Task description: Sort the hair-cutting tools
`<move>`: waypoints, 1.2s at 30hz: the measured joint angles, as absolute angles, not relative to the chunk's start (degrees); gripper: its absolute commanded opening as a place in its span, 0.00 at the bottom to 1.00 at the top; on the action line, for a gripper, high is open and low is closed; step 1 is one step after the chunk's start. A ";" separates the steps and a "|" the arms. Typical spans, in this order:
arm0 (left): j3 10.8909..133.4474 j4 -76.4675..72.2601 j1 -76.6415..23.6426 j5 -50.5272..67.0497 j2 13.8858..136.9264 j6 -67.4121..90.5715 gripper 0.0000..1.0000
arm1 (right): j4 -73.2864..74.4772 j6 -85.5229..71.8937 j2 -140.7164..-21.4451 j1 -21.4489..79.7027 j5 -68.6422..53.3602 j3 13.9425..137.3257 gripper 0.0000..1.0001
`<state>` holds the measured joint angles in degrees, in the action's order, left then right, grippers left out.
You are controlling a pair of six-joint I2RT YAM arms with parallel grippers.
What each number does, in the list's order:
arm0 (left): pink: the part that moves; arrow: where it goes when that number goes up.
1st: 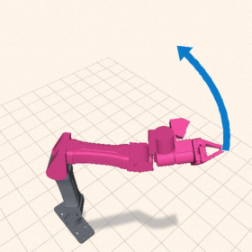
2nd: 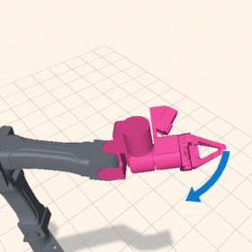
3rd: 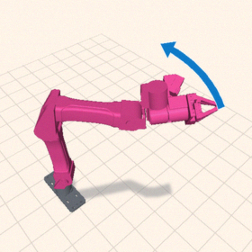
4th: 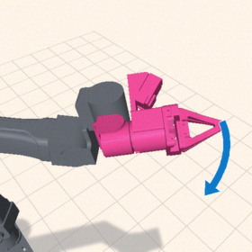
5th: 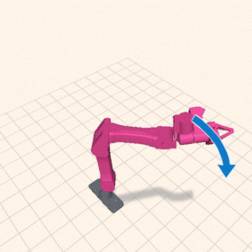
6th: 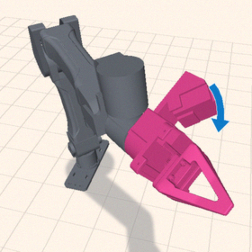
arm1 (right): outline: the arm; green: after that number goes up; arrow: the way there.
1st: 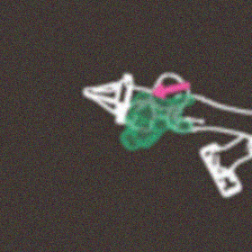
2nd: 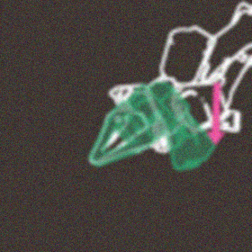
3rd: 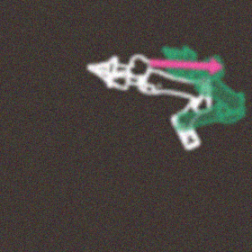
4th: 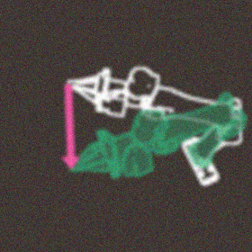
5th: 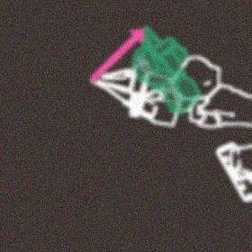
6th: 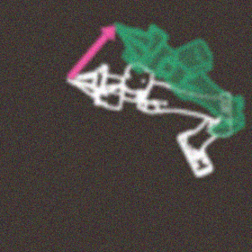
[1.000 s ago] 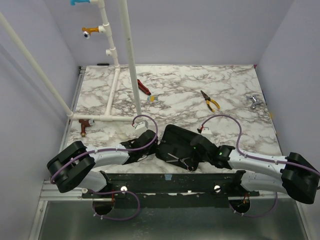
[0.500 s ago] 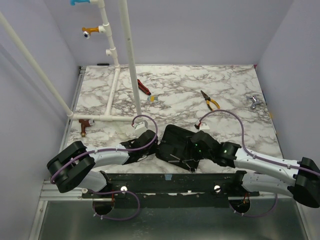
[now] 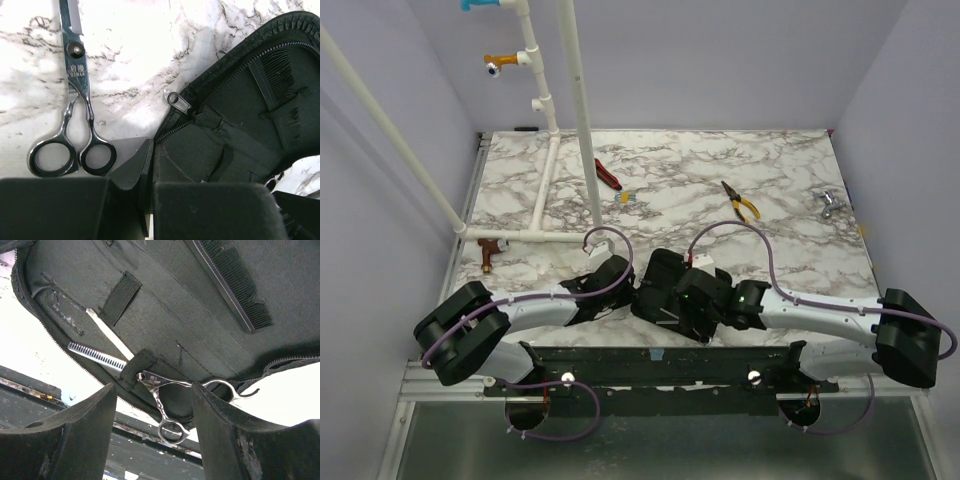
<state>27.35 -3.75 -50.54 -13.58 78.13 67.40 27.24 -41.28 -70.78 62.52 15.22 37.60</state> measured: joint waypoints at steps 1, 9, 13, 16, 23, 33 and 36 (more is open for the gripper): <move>27.68 -3.40 -50.24 -13.19 78.24 67.09 0.00 | 27.73 -40.80 -71.33 62.70 15.62 38.26 0.64; 31.66 -0.16 -47.70 -12.27 80.38 63.31 0.00 | 29.76 -37.74 -74.54 64.27 17.87 41.47 0.64; 32.67 0.03 -47.35 -11.46 81.54 61.95 0.00 | 28.51 -35.38 -73.54 65.78 18.11 41.47 0.62; 33.12 0.05 -47.20 -10.87 82.11 61.45 0.00 | 24.75 -32.75 -73.34 66.32 17.82 41.47 0.58; 33.30 -1.17 -47.18 -9.78 82.85 60.86 0.00 | 17.41 -28.40 -80.86 66.70 17.45 41.58 0.48; 33.28 -1.19 -46.98 -9.37 82.85 60.82 0.00 | 14.55 -26.46 -85.17 66.70 17.50 41.78 0.36; 33.26 -1.21 -46.98 -9.34 82.85 60.82 0.00 | 14.46 -26.37 -86.46 66.70 17.56 42.81 0.29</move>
